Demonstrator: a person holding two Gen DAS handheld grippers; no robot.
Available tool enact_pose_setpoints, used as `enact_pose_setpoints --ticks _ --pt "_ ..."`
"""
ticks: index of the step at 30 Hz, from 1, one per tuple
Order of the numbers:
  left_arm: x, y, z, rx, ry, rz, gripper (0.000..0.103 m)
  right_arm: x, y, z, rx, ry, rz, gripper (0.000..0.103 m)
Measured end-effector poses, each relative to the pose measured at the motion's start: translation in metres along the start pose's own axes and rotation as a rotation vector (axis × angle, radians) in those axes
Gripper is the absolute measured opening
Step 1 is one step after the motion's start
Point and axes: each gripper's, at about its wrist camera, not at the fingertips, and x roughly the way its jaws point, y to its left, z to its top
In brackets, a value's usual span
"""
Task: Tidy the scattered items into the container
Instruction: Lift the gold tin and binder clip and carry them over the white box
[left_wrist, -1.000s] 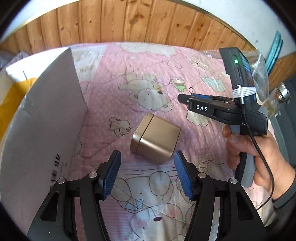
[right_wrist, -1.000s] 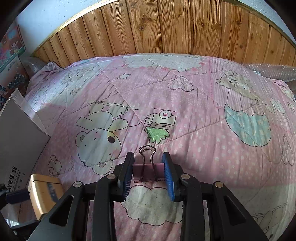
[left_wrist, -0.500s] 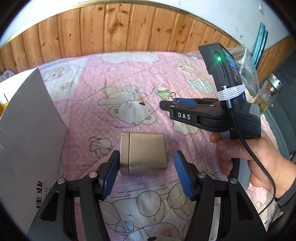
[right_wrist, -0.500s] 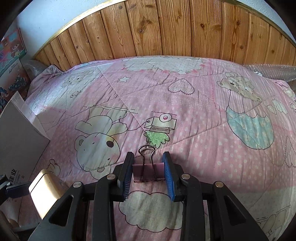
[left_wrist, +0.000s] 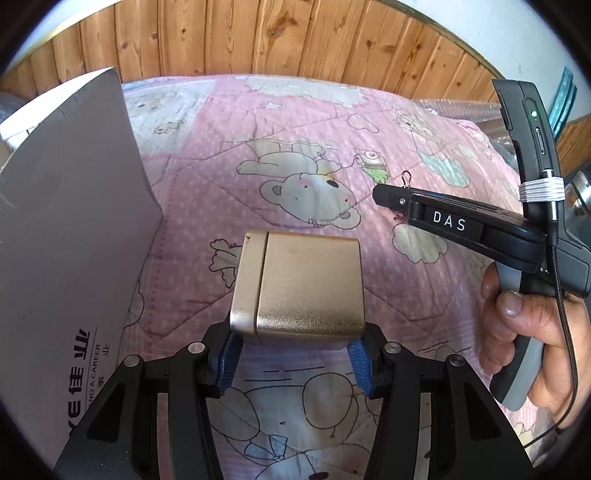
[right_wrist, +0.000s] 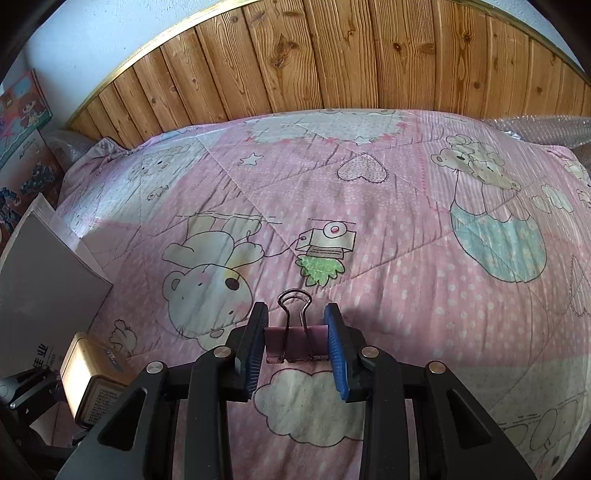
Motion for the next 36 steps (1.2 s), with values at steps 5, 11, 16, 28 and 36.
enact_pose_setpoints --ticks 5,11,16,28,36 --pt "-0.022 -0.005 -0.004 0.007 -0.026 -0.016 0.052 -0.015 0.016 -0.005 -0.001 -0.002 0.023 0.033" --pt "-0.054 -0.007 -0.019 0.008 -0.040 -0.040 0.052 -0.037 0.031 -0.016 0.045 -0.003 0.065 0.033" --pt "-0.077 -0.002 -0.034 -0.005 -0.045 -0.051 0.052 -0.057 0.049 -0.028 0.036 -0.006 0.074 0.033" --pt "-0.107 0.001 -0.062 -0.017 -0.039 -0.078 0.052 -0.098 0.091 -0.057 -0.041 -0.020 0.036 0.033" --pt "-0.125 0.007 -0.076 -0.031 -0.047 -0.088 0.052 -0.113 0.105 -0.080 -0.044 -0.010 0.032 0.033"
